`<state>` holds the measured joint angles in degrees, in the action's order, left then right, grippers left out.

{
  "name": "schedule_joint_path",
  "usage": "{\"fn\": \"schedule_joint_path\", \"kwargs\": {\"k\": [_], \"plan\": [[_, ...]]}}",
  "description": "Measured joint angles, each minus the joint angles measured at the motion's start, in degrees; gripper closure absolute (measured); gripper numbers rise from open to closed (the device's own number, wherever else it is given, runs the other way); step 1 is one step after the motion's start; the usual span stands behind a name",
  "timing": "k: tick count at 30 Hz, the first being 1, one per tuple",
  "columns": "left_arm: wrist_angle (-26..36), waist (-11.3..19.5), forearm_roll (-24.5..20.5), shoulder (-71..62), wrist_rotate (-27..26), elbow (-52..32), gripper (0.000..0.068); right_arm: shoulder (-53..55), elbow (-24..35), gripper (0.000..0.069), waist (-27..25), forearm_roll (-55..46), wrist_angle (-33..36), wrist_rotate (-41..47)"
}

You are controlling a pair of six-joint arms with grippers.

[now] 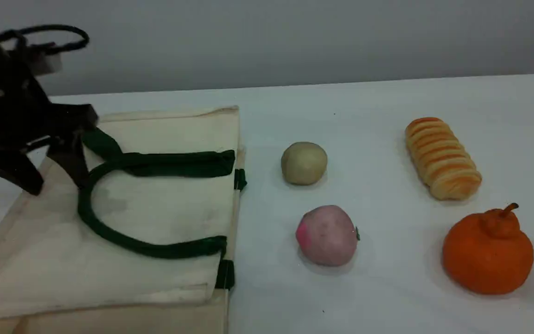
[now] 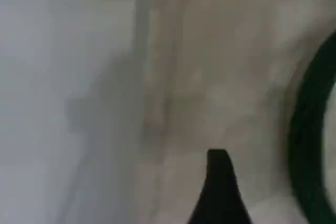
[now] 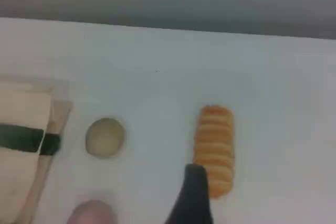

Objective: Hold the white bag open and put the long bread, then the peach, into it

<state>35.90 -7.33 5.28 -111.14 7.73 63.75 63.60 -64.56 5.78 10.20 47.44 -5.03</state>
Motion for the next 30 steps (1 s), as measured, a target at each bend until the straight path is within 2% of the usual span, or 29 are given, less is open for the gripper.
{"fn": "schedule_joint_path", "kwargs": {"k": [6, 9, 26, 30], "plan": [[-0.9, -3.2, -0.1, -3.2, 0.0, 2.7, 0.0212, 0.0, 0.0, 0.0105, 0.0, 0.0, 0.0, 0.0], [-0.8, -3.6, -0.2, -4.6, 0.0, 3.2, 0.0212, 0.0, 0.1, 0.0105, 0.0, -0.1, 0.1, 0.0], [-3.0, -3.6, -0.8, -7.7, 0.2, 3.3, 0.0213, 0.0, 0.1, 0.0105, 0.0, -0.1, 0.2, -0.1], [-4.5, -3.6, -0.8, -7.7, 0.2, 3.3, 0.0269, 0.0, 0.1, 0.0105, 0.0, -0.1, 0.2, -0.1]]}}
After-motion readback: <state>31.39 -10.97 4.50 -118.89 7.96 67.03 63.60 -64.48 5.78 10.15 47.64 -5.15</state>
